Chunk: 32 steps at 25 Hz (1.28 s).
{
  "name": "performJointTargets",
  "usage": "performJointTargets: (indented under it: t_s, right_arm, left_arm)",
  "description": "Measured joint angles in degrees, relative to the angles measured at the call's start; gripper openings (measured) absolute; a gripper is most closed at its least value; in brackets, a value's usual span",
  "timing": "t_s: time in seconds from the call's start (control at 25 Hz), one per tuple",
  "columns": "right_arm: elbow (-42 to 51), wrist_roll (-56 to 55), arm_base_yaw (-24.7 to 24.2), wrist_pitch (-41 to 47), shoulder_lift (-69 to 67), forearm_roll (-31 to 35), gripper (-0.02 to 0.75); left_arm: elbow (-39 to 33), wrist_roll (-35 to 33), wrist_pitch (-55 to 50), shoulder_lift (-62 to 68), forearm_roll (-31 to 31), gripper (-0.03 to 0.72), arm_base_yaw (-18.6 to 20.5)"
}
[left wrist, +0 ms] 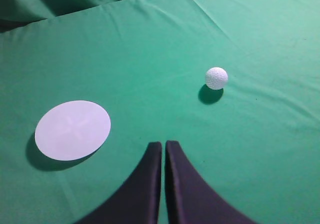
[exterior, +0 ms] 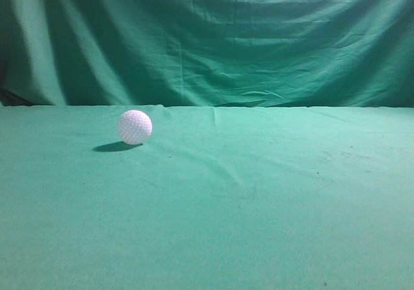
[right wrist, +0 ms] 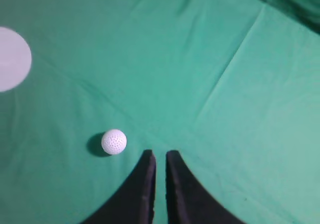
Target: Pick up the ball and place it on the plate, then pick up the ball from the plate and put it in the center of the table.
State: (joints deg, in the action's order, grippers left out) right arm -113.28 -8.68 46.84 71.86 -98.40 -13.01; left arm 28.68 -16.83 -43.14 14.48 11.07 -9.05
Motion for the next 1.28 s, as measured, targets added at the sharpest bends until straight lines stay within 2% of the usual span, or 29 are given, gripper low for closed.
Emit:
performJointTargets:
  t_s: [0.08,0.2,0.36,0.56,0.88,1.08,1.28]
  right_arm:
    - [2.7,0.0,0.0,0.0,5.1,0.0,0.08]
    - [12.7,-0.1,0.0,-1.4,13.1,0.0,0.08]
    - [29.4,-0.4,0.0,-10.3,26.1,0.0,0.08]
    - [49.7,-1.5,0.0,-21.0,42.2,0.0,0.08]
    - [75.0,-6.7,0.0,-29.8,65.9,0.0,0.08]
    - [85.9,-7.9,0.0,-34.6,77.8,0.0,0.08]
    - [91.5,-8.2,0.0,-36.9,83.6,-1.5,0.08]
  left_arm:
    - [-0.2,-0.2,0.1,0.0,0.2,0.0,0.0]
    - [-2.1,-0.3,0.3,0.0,1.8,0.0,0.0]
    - [-4.9,-0.4,2.0,0.0,4.3,0.0,0.0]
    - [-5.4,-0.6,2.8,0.0,4.5,0.0,0.0]
    - [-9.1,-1.0,8.7,0.0,4.5,0.0,0.0]
    - [-12.5,-1.1,13.3,0.1,3.2,0.0,0.0]
    - [-14.8,-1.1,15.2,0.3,3.0,0.0,0.0]
